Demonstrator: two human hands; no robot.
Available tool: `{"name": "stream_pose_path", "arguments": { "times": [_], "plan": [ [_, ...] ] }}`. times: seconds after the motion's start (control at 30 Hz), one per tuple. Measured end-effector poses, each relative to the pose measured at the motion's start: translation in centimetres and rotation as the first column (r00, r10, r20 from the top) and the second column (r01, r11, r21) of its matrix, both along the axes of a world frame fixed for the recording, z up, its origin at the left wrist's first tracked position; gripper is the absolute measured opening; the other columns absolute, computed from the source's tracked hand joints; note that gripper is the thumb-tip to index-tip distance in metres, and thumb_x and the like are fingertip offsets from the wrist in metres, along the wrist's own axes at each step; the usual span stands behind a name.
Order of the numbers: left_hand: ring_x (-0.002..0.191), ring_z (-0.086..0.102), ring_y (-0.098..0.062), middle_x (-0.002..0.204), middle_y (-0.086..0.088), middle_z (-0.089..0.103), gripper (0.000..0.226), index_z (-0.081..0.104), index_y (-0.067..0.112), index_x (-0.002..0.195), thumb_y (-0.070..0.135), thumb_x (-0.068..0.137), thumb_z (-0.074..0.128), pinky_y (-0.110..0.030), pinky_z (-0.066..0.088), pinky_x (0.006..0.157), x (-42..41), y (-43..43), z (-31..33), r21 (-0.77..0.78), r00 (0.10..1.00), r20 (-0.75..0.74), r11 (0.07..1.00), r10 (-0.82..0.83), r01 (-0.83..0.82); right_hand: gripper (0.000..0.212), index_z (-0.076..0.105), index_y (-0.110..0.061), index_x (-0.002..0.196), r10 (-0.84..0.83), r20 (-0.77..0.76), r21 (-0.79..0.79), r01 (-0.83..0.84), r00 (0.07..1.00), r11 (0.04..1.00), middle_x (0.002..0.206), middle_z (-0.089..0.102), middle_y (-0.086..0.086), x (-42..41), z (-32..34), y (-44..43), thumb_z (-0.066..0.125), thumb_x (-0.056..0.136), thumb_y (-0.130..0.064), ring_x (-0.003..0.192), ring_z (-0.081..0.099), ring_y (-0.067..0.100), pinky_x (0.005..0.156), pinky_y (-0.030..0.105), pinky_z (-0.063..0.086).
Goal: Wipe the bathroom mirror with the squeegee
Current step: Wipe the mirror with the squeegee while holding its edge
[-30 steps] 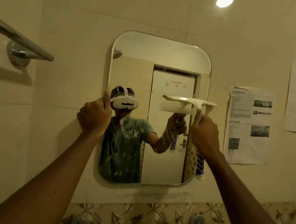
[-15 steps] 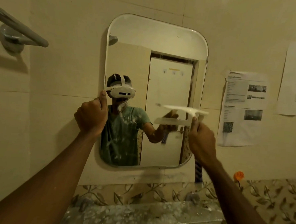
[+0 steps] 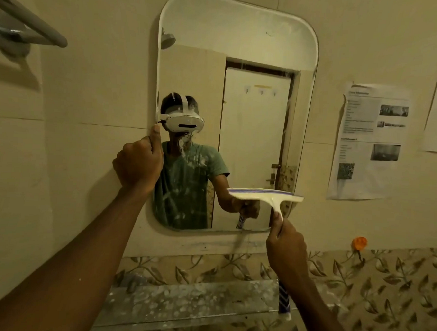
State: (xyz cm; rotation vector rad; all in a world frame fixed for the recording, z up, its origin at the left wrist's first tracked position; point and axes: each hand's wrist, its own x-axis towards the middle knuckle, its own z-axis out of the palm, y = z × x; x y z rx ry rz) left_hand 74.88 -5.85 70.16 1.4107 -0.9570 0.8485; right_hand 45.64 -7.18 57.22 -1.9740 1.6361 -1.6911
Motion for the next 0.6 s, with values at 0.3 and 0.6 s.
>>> {"name": "stream_pose_path", "arguments": {
  "times": [0.3,0.6],
  "plan": [
    [0.043,0.038,-0.022,0.048,-0.005,0.038,0.067,0.060,0.003,0.061,0.049,0.100,0.032,-0.028,0.029,0.048,0.0,0.4,-1.2,0.057,0.999,-0.031,0.998,-0.010,0.011,0.051,0.057,-0.011,0.074,0.056,0.041,-0.150,-0.049,0.998,0.987,0.063,0.060,0.006,-1.7,9.3,-0.6,0.030,0.105,-0.041,0.054,0.055,0.019,0.050,0.032,0.044],
    [0.041,0.040,-0.022,0.047,-0.004,0.041,0.066,0.054,0.009,0.057,0.052,0.100,0.030,-0.022,0.027,0.046,0.1,0.1,-1.4,0.074,0.999,-0.043,0.997,-0.023,0.026,0.042,0.044,-0.027,0.065,-0.036,-0.012,-0.020,0.036,0.999,0.999,0.047,0.048,-0.006,-0.6,-2.6,-0.1,0.031,0.103,-0.041,0.033,0.041,0.004,0.031,0.015,0.028]
  ]
}}
